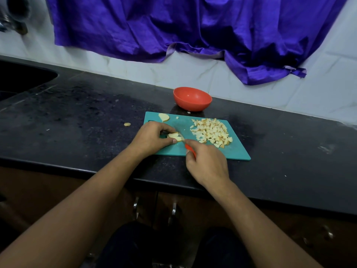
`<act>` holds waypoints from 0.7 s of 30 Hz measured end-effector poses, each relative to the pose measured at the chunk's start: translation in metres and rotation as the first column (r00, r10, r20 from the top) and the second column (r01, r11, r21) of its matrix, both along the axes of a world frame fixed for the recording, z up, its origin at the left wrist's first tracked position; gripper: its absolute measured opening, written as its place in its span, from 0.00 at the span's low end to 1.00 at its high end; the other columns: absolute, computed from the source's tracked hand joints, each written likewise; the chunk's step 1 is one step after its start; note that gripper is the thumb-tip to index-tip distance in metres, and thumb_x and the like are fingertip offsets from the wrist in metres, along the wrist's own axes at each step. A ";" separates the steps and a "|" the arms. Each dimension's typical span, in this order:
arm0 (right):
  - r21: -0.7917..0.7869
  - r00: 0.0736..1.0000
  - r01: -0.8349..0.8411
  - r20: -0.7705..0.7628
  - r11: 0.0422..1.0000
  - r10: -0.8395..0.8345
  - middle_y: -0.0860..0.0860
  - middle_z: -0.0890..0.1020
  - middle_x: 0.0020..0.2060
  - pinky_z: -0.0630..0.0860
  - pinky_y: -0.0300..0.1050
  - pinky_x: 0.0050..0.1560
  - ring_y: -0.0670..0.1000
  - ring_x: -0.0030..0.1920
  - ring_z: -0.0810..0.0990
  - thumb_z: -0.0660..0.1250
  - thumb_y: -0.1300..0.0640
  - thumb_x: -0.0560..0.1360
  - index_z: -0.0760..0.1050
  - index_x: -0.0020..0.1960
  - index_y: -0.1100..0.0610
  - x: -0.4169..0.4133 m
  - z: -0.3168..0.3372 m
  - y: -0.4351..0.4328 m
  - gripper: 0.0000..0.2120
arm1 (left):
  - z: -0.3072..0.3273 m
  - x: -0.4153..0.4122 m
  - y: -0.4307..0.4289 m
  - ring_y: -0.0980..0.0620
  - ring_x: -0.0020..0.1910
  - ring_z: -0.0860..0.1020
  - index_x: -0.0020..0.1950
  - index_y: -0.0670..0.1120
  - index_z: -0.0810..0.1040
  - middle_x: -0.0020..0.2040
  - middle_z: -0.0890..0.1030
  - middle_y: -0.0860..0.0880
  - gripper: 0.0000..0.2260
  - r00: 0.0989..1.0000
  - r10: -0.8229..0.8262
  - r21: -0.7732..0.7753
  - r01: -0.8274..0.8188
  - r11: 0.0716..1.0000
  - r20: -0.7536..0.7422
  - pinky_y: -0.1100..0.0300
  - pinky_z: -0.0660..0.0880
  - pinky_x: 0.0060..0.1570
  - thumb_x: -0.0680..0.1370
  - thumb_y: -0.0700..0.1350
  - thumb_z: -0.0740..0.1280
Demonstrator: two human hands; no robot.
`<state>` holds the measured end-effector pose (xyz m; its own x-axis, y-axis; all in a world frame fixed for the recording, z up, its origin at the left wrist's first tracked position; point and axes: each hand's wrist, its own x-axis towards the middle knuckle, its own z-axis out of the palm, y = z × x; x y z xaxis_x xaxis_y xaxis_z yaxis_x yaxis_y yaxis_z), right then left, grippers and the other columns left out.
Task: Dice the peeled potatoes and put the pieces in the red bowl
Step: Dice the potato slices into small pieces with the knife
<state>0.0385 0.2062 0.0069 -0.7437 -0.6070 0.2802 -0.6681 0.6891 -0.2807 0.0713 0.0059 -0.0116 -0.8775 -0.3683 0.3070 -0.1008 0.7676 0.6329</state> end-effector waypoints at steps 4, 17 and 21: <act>-0.062 0.999 0.049 0.003 0.997 -0.049 0.47 0.84 0.50 0.71 0.45 0.41 0.48 0.46 0.79 0.60 0.49 0.83 0.71 0.75 0.44 -0.001 0.001 0.000 0.21 | 0.000 0.000 0.001 0.60 0.48 0.78 0.61 0.53 0.85 0.57 0.85 0.56 0.16 0.999 0.032 -0.003 -0.032 0.999 0.002 0.63 0.74 0.52 0.74 0.51 0.78; 0.056 0.997 0.002 -0.077 0.998 0.003 0.50 0.82 0.45 0.73 0.48 0.42 0.52 0.46 0.79 0.58 0.50 0.83 0.69 0.76 0.45 0.008 0.002 -0.024 0.22 | -0.004 -0.002 -0.001 0.60 0.48 0.81 0.53 0.54 0.88 0.50 0.86 0.59 0.10 0.998 0.052 -0.023 -0.052 0.998 -0.025 0.56 0.79 0.55 0.73 0.53 0.77; 0.122 0.995 -0.018 -0.097 0.992 0.030 0.49 0.77 0.40 0.72 0.49 0.42 0.51 0.41 0.76 0.57 0.51 0.84 0.66 0.78 0.45 0.007 -0.001 -0.024 0.23 | -0.005 -0.003 0.000 0.60 0.48 0.82 0.53 0.55 0.88 0.50 0.87 0.58 0.09 0.997 0.068 -0.064 -0.070 0.995 -0.025 0.55 0.79 0.55 0.74 0.52 0.76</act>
